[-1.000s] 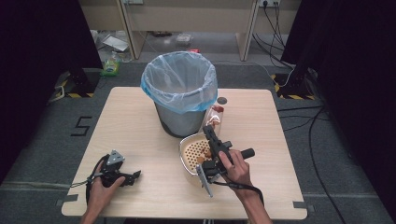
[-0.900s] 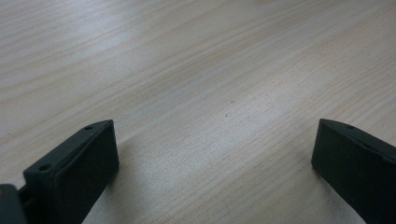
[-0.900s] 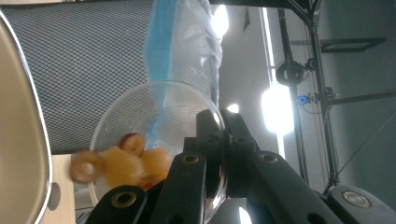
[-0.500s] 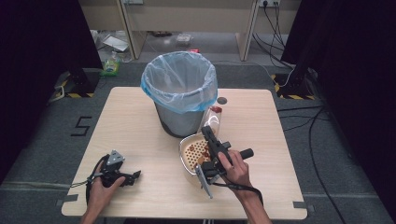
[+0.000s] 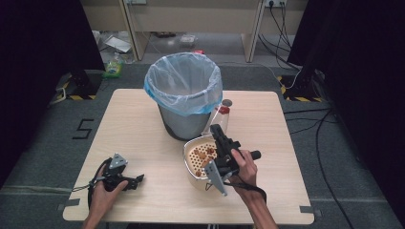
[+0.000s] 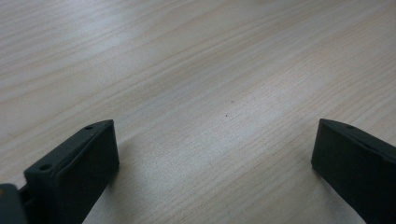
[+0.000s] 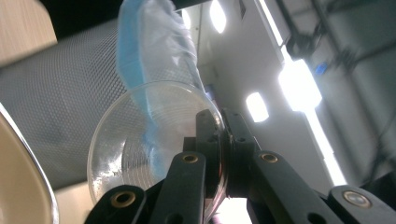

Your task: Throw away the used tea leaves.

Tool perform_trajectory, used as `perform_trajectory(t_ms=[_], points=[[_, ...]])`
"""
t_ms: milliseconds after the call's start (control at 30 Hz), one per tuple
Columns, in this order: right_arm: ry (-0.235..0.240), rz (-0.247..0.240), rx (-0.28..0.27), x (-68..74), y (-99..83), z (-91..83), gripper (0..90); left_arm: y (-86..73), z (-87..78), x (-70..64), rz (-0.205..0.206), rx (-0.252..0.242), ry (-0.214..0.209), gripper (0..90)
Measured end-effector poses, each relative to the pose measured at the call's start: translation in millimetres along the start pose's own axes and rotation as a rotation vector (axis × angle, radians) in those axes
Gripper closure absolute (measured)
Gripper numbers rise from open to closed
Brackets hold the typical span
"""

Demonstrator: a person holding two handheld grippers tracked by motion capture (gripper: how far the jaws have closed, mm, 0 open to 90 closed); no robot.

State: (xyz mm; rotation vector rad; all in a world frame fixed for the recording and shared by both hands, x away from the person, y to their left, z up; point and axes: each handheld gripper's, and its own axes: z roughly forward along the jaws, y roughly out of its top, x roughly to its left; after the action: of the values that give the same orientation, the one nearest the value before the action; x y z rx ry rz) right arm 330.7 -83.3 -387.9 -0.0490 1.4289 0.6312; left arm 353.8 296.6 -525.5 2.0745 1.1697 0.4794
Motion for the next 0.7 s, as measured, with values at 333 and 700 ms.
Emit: perform_trajectory(t_ms=[333,700], points=[[0.096,0.484,0.051,-24.2,-30.8,7.9,86.7,0.0,0.0,0.0,0.0,0.0,0.0,0.0],[0.182,0.841,0.133,-34.7,-66.4,19.0,86.6,0.3,0.2,0.6,0.0,0.003,-0.003,0.0]])
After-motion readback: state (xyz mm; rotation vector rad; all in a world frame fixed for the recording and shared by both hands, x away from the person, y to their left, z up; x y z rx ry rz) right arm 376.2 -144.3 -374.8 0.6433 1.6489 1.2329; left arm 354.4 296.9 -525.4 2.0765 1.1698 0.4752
